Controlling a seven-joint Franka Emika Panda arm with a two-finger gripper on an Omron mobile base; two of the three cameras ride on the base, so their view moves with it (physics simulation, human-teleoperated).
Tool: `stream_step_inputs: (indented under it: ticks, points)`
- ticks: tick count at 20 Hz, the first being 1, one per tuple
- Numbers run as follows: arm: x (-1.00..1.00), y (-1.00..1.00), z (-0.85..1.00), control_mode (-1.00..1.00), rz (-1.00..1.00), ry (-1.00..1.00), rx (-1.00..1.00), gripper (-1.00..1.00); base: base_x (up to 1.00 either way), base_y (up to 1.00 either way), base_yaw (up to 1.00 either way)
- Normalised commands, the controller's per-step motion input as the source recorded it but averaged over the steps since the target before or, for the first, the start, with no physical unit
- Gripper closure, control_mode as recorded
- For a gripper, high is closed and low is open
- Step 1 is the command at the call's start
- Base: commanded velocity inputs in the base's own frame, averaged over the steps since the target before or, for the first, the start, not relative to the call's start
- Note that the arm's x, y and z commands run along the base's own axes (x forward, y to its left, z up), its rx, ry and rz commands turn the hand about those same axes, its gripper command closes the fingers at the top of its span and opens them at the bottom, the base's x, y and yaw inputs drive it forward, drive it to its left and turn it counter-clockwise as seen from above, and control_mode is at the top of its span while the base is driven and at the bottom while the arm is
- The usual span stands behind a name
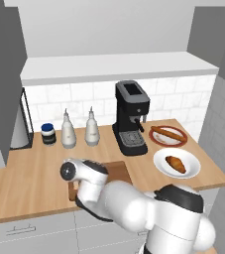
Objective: From the different types of pastries on the counter, select a croissant and place it on the cutting board. Then retrieve a jar of jam from the cabinet and place it alongside the croissant on the cutting board.
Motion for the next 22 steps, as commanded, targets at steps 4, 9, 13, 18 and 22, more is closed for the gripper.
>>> stream_step_inputs:
  ticks: [4,9,13,18,22]
  points:
    - [0.01,0.0,-0.65,-1.0,0.0,-0.03,0.0,1.0,0.0,0.0,0.0]
    - [-0.33,-0.15,-0.53,-1.0,0.0,-0.01,0.03,1.0,0.0,0.0,0.0]
    - [-0.25,-0.17,-0.13,-1.0,0.0,0.0,0.02,1.0,0.0,0.0,0.0]
    - [0.0,0.0,-0.02,-1.0,0.0,0.0,0.0,1.0,0.0,0.0,0.0]
    - [0.0,0.0,0.0,-1.0,0.0,0.0,0.0,-1.0,0.0,0.0,0.0]
